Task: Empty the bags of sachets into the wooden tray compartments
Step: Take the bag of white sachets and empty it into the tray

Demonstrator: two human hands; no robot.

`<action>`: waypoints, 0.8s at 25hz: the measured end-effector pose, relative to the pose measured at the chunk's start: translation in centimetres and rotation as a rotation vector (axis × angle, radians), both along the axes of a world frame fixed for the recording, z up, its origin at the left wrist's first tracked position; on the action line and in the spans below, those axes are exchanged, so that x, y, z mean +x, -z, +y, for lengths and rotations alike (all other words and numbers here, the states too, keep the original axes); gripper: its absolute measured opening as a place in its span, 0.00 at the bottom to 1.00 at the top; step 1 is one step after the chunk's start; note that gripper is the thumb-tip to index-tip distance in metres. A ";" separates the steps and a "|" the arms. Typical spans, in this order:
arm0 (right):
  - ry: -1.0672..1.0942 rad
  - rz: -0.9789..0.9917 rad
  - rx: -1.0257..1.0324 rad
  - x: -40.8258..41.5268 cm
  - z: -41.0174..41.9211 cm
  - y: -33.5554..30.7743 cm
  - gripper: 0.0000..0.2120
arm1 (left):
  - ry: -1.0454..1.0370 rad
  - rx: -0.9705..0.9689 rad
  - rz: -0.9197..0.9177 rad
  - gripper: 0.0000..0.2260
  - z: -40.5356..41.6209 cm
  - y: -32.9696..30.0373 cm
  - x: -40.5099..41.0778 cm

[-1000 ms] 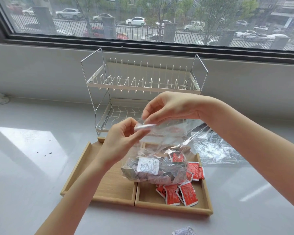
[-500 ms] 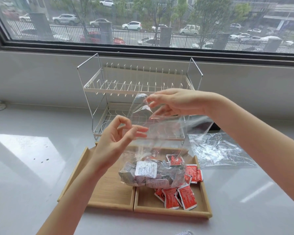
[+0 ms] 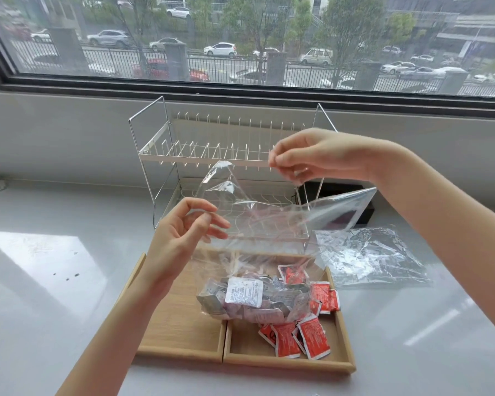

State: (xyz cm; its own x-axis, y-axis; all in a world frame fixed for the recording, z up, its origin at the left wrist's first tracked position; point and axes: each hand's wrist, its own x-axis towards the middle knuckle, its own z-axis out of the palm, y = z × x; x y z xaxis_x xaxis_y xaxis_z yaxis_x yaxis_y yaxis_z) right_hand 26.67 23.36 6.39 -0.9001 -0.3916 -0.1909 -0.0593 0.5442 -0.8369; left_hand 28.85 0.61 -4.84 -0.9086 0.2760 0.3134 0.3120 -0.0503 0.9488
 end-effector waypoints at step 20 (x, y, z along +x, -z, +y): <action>-0.077 -0.027 0.338 1.3 -0.1 0.6 0.16 | -0.034 0.061 0.007 0.04 -0.4 0.3 -0.6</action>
State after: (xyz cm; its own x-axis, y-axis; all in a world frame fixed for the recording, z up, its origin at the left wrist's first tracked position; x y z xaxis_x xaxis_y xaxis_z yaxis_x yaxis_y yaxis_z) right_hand 27.94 23.27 5.84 -0.8633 -0.3689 -0.3445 -0.0913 0.7854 -0.6123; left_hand 28.26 0.20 -5.09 -0.9149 0.2247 0.3353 0.3214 -0.0972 0.9420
